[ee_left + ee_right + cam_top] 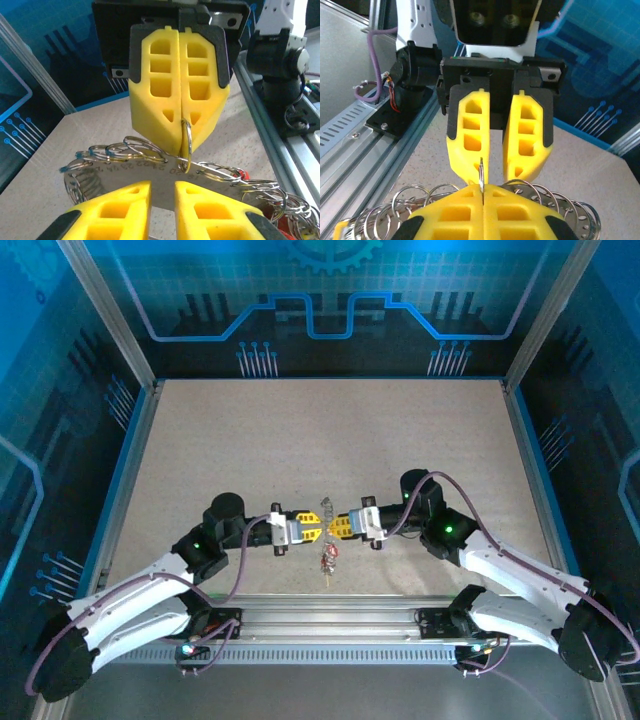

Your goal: Put the keys on the keyring

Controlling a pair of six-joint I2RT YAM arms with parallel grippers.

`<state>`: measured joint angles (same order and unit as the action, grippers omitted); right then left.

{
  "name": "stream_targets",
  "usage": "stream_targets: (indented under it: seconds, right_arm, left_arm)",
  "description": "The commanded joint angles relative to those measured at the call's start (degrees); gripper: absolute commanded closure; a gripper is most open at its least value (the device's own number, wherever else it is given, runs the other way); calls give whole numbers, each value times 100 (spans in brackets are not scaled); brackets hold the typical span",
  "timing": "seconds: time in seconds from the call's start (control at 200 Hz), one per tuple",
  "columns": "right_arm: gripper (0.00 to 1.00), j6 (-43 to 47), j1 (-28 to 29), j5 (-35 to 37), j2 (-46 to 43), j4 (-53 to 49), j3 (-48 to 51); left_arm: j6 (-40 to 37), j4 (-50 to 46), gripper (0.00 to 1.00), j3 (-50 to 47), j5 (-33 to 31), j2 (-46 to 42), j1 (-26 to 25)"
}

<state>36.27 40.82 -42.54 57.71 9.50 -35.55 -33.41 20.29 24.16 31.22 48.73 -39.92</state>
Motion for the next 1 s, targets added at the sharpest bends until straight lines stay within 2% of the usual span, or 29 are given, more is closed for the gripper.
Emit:
stream_targets:
  seconds: [0.0,0.23,0.535,0.765,0.996]
  right_arm:
    - [100,3,-45,-367,-111,794,89]
    - [100,-510,-48,-459,-52,1554,233]
    - [100,-533,-36,-509,70,1519,186]
    - [100,-585,-21,-506,91,1527,181]
    - [100,-604,-22,-483,100,1520,189]
  left_arm:
    - [-69,199,83,42,516,-33,-25]
    - [38,340,79,71,587,-85,-25]
    - [194,786,77,58,493,-118,-32]
    - [360,1200,81,-29,468,-118,-27]
    - [330,1138,84,-26,460,-193,-28]
